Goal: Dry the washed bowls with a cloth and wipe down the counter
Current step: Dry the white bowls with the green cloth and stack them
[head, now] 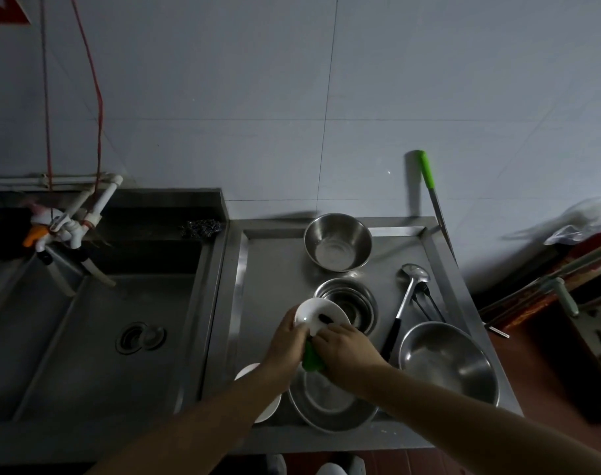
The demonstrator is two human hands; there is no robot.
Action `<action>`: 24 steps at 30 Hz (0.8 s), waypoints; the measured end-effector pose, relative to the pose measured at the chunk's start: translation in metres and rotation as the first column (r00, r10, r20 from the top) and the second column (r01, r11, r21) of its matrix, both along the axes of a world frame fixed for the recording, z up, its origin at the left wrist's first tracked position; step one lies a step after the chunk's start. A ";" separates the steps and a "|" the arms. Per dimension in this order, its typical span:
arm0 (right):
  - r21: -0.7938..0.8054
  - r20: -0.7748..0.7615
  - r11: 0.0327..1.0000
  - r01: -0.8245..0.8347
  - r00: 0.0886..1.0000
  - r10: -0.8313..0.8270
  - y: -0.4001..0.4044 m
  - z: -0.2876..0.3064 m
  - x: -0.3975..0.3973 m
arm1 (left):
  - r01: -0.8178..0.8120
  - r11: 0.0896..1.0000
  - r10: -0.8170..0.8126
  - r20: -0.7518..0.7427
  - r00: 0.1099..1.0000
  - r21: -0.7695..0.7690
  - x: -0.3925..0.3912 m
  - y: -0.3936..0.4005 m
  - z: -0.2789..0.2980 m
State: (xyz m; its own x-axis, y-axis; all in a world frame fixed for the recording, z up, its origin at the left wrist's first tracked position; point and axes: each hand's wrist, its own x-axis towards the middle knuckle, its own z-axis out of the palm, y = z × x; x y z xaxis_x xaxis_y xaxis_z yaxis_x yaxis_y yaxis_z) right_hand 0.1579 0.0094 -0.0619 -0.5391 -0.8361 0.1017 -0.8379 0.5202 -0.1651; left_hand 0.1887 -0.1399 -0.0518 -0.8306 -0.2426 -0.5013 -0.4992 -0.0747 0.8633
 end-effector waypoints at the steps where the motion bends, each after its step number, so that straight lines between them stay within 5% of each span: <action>1: -0.029 0.026 0.999 -0.032 0.999 0.032 0.002 0.000 0.005 | 0.052 0.998 -0.052 0.028 0.998 -0.023 -0.003 -0.009 0.002; 6: 0.068 -0.175 0.891 -0.448 0.874 0.453 0.038 0.003 -0.012 | 0.471 0.867 -0.498 0.289 0.818 0.161 -0.015 -0.057 0.006; 10: 0.143 -0.146 0.955 -0.259 0.949 0.279 0.027 0.007 -0.027 | 0.087 0.984 -0.111 0.157 0.981 0.156 -0.004 -0.026 -0.006; 14: 0.114 -0.028 0.993 -0.029 0.999 0.032 -0.005 0.004 -0.006 | -0.063 0.997 0.063 -0.004 0.998 -0.038 0.007 0.005 -0.014; 17: -0.017 0.039 0.999 -0.049 0.998 0.049 -0.010 0.006 0.009 | 0.067 0.993 -0.063 0.044 0.997 -0.097 -0.002 -0.014 -0.002; 19: -0.060 -0.025 0.976 -0.210 0.978 0.209 0.005 0.004 0.007 | 0.240 0.971 -0.236 0.139 0.962 -0.013 -0.010 -0.042 0.007; 22: 0.048 -0.168 0.899 -0.436 0.883 0.438 0.022 0.001 -0.008 | 0.465 0.877 -0.481 0.230 0.846 0.124 -0.015 -0.064 0.004; 24: 0.152 -0.179 0.909 -0.389 0.893 0.412 0.019 0.002 -0.014 | 0.417 0.907 -0.416 0.263 0.871 0.053 -0.014 -0.056 0.005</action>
